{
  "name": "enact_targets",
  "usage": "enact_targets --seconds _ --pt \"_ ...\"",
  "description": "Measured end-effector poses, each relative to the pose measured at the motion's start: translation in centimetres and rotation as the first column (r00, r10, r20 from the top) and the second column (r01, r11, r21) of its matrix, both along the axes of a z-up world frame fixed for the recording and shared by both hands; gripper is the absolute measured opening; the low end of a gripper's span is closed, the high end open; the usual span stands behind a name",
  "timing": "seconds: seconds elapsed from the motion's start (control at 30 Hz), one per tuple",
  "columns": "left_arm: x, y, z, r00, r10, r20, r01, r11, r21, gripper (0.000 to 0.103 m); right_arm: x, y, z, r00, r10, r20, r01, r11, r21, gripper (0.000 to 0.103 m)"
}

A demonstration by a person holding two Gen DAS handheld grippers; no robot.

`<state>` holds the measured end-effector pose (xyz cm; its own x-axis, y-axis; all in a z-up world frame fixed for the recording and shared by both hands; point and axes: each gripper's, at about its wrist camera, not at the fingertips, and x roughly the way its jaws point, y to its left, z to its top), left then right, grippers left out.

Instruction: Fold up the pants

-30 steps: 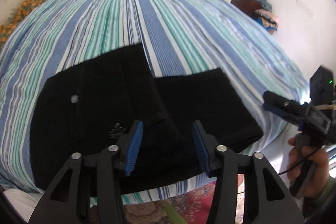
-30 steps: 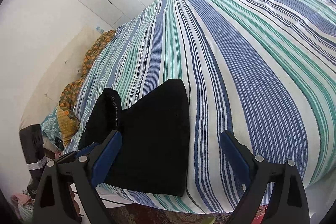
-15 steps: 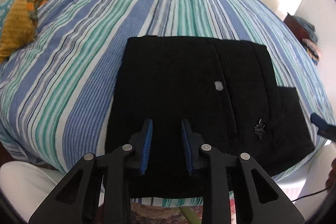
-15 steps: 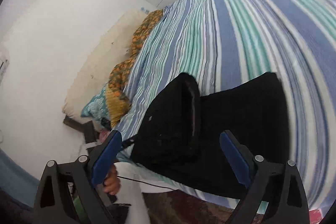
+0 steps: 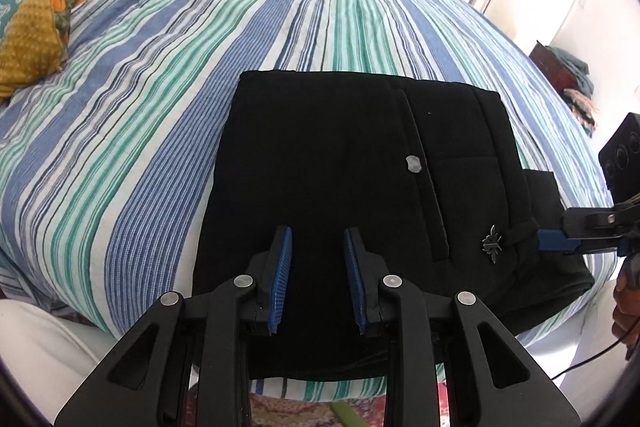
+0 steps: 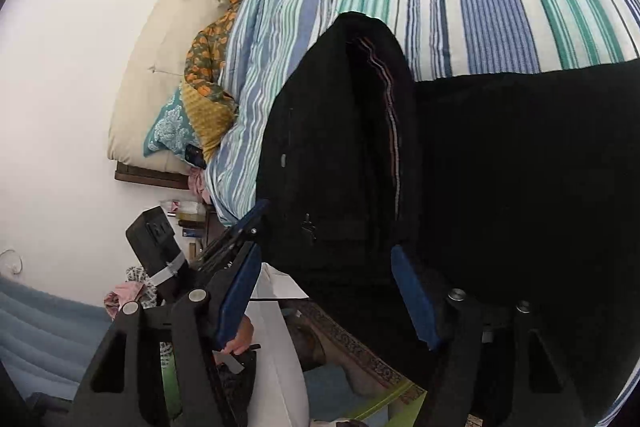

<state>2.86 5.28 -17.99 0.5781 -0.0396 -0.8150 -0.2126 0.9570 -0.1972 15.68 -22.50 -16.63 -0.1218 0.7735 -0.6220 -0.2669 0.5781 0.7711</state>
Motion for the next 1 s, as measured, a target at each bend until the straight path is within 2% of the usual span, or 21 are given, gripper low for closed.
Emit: enact_targets --seconds 0.1,0.17,0.27,0.33,0.43,0.5,0.6,0.67,0.7,0.8,0.87,1.0 --pt "-0.1 0.1 0.0 1.000 0.003 0.003 -0.003 1.000 -0.004 0.026 0.7 0.5 -0.3 0.998 -0.013 0.065 0.027 0.978 -0.209 0.068" --pt "-0.1 0.0 0.0 1.000 0.004 0.006 -0.004 1.000 0.000 0.026 1.1 0.3 -1.1 0.999 -0.035 0.021 0.038 0.985 -0.166 0.068" --pt "-0.1 0.1 -0.1 1.000 0.007 0.005 -0.007 1.000 0.003 0.026 1.5 0.3 -2.2 0.995 -0.016 -0.101 0.014 1.000 -0.020 0.069" --pt "0.0 0.2 -0.2 1.000 0.013 0.004 -0.013 1.000 0.002 0.026 1.7 0.6 -2.4 0.995 -0.005 -0.096 0.004 1.000 -0.012 0.069" --pt "0.0 0.4 -0.2 1.000 0.017 0.007 -0.017 1.000 -0.010 0.026 2.1 0.9 -2.5 0.992 -0.015 -0.123 0.028 0.994 0.105 0.069" --pt "0.0 0.4 -0.3 1.000 0.014 0.008 -0.014 1.000 -0.014 0.026 2.1 1.1 -2.7 0.990 -0.039 -0.133 0.057 0.989 0.136 0.069" --pt "0.0 0.3 -0.3 1.000 0.010 0.010 -0.010 1.000 -0.005 0.026 2.0 1.5 -2.6 0.993 -0.049 -0.111 0.059 0.994 0.095 0.071" --pt "0.0 0.4 -0.3 1.000 0.012 0.011 -0.011 1.000 -0.012 0.026 1.7 1.6 -2.2 0.992 -0.059 -0.113 0.072 0.990 0.118 0.081" --pt "0.0 0.4 -0.3 1.000 0.012 0.011 -0.012 1.000 -0.016 0.026 1.7 1.4 -2.2 0.989 -0.075 -0.128 0.092 0.986 0.136 0.086" --pt "0.0 0.4 -0.3 1.000 0.011 0.012 -0.011 1.000 -0.013 0.026 1.9 0.8 -2.4 0.976 -0.125 -0.176 0.151 0.978 0.145 0.087" --pt "0.1 0.3 -0.3 1.000 0.011 0.012 -0.010 1.000 -0.007 0.026 1.9 1.3 -2.2 0.980 -0.117 -0.160 0.136 0.985 0.108 0.087" --pt "0.1 0.3 -0.4 1.000 0.010 0.013 -0.010 1.000 -0.006 0.026 1.6 4.6 -1.1 0.998 -0.033 -0.049 0.031 0.999 -0.039 0.087"
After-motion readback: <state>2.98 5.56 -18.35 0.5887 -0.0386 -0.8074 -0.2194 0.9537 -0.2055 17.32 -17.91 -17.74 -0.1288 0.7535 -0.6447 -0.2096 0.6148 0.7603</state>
